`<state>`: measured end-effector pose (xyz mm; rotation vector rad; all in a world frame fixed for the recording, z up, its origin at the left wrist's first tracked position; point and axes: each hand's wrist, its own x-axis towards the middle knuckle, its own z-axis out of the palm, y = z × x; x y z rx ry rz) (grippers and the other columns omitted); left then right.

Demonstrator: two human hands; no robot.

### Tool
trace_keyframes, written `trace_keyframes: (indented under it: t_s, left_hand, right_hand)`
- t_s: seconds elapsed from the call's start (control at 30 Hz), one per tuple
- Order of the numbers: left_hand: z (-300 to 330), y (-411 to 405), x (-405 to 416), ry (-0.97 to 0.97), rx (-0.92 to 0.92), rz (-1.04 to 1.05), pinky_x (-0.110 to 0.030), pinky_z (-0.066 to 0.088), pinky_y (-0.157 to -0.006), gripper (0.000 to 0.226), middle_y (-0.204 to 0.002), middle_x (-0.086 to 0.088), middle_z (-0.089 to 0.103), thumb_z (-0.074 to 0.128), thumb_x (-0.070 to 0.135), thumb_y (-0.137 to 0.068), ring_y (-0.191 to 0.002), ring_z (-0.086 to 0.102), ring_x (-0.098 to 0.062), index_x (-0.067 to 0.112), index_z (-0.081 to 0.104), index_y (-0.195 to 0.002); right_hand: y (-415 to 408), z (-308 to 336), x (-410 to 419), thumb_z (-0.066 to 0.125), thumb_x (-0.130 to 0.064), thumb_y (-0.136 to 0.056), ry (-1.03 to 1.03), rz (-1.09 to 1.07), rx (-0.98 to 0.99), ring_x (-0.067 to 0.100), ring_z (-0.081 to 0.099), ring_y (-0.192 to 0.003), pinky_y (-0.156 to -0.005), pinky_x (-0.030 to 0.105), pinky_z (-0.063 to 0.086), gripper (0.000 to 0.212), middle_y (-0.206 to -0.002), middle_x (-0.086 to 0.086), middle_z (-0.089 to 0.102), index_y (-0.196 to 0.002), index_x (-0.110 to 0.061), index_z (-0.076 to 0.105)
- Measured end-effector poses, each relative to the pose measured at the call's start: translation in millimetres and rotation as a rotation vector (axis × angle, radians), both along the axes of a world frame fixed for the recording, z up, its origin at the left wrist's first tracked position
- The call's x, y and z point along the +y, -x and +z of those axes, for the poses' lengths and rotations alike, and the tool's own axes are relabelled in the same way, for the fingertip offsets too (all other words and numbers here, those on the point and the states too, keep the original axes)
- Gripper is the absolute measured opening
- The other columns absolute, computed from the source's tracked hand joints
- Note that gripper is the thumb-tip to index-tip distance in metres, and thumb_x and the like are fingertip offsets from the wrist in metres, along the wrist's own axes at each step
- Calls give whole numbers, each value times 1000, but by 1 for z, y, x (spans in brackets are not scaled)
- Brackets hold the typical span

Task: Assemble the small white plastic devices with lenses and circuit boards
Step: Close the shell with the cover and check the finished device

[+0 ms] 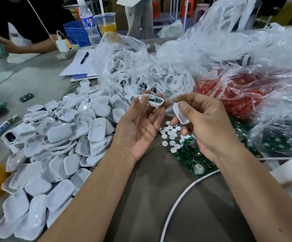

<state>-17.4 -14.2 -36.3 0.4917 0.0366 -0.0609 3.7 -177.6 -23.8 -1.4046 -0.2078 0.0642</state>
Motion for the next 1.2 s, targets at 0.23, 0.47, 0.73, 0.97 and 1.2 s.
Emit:
trace_keyframes:
  t_s: [0.23,0.47,0.73,0.97,1.2]
  left_hand:
    - [1,2,0,-10,7,18,-31,60,-86,45,-121,-18,68,66,15,-87,-105,72,-34,7,54,-130]
    - [2,4,1,-6,9,23,-31,63,-79,48,-124,-18,66,66,15,-88,-105,72,-34,7,53,-133]
    - [1,4,0,1,20,26,-32,60,-85,42,-122,-17,66,67,14,-86,-106,71,-36,8,55,-126]
    - [3,5,0,1,30,22,-33,57,-90,28,-115,-17,68,67,13,-86,-105,72,-36,9,61,-113]
    - [2,5,1,8,38,31,-33,57,-89,39,-119,-17,65,68,14,-86,-105,72,-36,7,57,-122]
  right_hand:
    - [0,-3,0,71,-4,-96,-3,32,7,9,60,-61,-53,18,48,11,-80,5,76,-94,-14,76]
    - [3,-2,2,72,-4,-95,-43,4,41,10,50,-41,-40,17,39,7,-85,13,79,-97,-11,71]
    - [4,1,1,57,-8,-105,-20,-55,93,10,37,-50,-46,19,34,23,-82,1,74,-97,-17,78]
    - [3,3,2,46,12,-98,-232,22,239,8,41,-57,-44,19,33,33,-91,7,52,-115,-8,65]
    - [5,4,5,30,23,-91,-395,87,205,16,57,-74,-55,23,45,54,-101,11,58,-120,-19,48]
